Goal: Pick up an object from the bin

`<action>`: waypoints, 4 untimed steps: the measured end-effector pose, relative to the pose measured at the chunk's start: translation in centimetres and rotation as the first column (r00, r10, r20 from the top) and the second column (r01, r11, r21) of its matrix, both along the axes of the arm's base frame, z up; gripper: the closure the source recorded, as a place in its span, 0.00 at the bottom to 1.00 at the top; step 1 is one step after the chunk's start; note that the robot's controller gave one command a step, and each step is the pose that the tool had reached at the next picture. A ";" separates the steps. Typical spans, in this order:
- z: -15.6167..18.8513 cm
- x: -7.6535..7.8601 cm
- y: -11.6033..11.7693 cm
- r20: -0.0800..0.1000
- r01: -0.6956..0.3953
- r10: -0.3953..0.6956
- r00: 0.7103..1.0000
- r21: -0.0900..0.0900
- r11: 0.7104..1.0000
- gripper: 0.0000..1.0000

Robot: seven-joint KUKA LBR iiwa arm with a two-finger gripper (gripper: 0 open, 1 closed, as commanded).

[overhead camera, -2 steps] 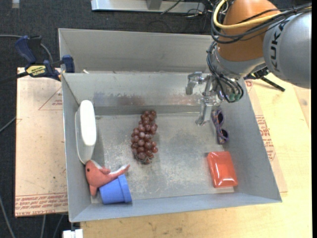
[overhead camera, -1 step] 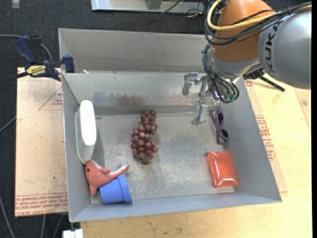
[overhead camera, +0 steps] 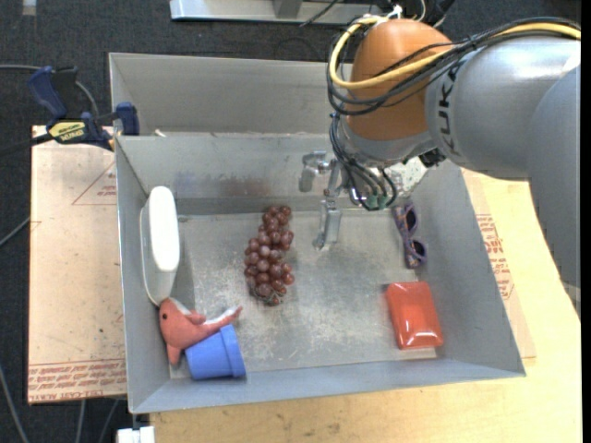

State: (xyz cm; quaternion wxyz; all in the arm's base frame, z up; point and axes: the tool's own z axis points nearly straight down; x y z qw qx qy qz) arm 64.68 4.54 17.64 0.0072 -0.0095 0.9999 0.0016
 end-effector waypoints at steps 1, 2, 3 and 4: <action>-6.2 0.6 2.4 -0.003 -0.019 0.019 1.000 -0.001 1.000 0.00; -10.1 0.1 3.0 0.020 0.040 -0.040 0.999 0.003 0.999 1.00; -10.1 0.1 3.0 0.020 0.040 -0.040 0.999 0.003 0.999 1.00; -9.3 -0.1 3.0 0.009 0.030 -0.030 1.000 0.001 1.000 1.00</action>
Offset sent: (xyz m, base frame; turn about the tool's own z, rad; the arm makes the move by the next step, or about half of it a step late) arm -0.0041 0.0300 -0.1064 0.0402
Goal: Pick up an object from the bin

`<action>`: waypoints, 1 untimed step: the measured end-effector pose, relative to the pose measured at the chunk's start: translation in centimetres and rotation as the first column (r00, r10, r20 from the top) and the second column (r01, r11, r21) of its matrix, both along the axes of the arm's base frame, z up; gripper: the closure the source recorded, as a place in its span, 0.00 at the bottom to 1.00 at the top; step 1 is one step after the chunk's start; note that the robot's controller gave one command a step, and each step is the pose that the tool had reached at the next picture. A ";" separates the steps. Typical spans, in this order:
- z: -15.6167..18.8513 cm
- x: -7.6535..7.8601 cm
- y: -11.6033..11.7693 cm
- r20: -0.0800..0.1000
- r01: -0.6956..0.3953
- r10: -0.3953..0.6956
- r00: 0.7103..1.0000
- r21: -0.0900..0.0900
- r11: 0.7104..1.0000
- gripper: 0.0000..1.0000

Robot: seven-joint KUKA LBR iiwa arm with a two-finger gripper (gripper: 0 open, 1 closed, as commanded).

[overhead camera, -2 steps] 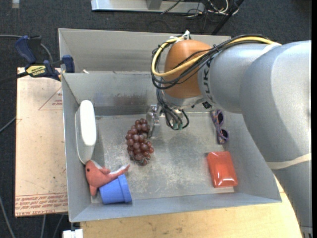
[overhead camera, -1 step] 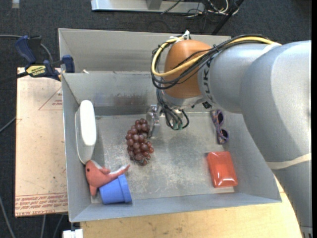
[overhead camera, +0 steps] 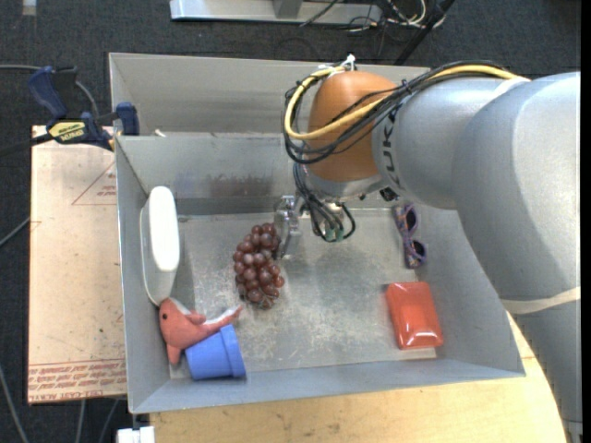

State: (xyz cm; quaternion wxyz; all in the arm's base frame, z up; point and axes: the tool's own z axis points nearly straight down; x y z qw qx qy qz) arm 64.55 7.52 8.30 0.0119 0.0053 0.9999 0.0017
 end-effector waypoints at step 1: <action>12.7 -0.5 0.6 0.015 -0.044 0.044 0.999 0.000 0.999 1.00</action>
Offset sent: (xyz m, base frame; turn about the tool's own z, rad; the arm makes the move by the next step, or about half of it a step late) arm 0.0000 0.0000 0.0000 0.0000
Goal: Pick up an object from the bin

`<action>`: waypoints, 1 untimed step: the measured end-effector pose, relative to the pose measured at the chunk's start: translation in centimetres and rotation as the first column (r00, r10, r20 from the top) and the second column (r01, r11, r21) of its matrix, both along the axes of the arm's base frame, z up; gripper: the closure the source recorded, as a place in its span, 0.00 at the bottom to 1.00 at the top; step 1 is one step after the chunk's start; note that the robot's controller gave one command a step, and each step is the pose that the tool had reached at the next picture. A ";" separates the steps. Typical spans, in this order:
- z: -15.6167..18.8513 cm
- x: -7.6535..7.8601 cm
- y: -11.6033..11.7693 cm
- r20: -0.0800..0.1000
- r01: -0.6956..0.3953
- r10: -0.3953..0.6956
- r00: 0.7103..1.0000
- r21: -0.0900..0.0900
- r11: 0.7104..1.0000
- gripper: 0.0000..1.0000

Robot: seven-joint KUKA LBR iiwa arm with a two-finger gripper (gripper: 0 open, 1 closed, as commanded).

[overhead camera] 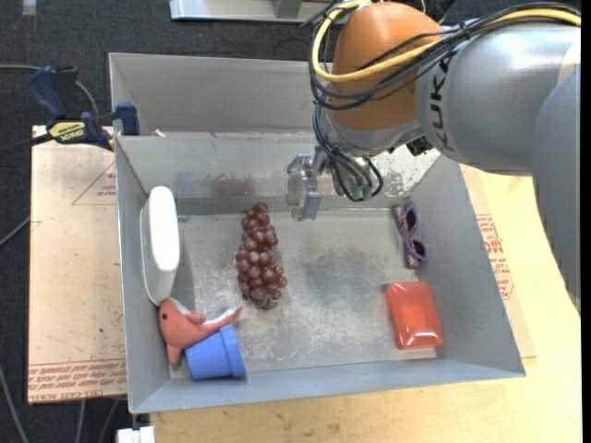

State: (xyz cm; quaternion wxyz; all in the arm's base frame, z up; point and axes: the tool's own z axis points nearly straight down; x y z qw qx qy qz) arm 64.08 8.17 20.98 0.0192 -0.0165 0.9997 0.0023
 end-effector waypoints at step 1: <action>0.0 0.0 0.0 0.000 -0.001 0.001 1.000 0.000 1.000 0.00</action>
Offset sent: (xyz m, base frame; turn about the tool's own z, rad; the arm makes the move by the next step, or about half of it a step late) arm 0.0000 0.0000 0.0000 0.0000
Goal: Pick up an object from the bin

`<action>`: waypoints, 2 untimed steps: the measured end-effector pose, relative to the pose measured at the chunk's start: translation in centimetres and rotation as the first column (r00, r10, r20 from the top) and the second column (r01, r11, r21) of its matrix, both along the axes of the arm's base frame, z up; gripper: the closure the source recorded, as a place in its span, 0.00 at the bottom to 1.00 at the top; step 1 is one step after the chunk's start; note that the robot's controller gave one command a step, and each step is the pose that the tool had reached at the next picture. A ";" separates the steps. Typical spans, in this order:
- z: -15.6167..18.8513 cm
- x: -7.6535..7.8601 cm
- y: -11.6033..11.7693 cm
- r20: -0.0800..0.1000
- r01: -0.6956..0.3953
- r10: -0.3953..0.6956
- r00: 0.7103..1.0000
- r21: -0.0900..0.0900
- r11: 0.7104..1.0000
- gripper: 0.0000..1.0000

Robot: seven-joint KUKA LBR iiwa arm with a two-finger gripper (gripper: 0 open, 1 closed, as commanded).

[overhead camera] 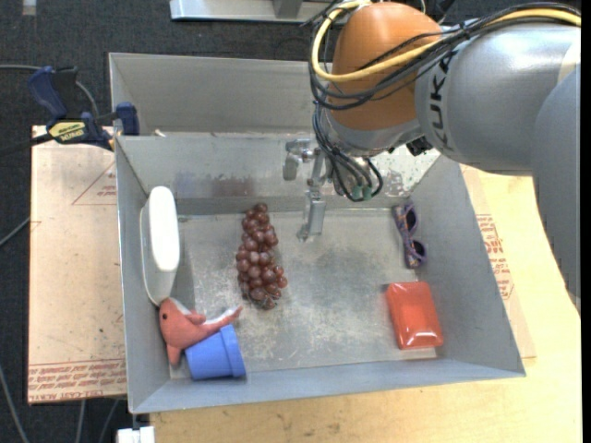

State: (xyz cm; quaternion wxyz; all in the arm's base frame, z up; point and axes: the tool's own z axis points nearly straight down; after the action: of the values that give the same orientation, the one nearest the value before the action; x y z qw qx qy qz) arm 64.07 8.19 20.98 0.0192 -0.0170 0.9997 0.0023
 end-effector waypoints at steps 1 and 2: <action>0.0 0.0 0.0 0.000 0.000 0.000 1.000 0.000 1.000 0.00; -4.2 0.0 1.9 0.009 -0.035 0.035 0.999 -0.002 0.999 0.00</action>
Offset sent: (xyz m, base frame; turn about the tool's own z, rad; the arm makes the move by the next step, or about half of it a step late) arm -0.0085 0.0610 -0.1398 -0.1129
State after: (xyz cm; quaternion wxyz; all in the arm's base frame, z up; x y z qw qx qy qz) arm 64.04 10.04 16.81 0.0236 -0.0345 0.9991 0.0017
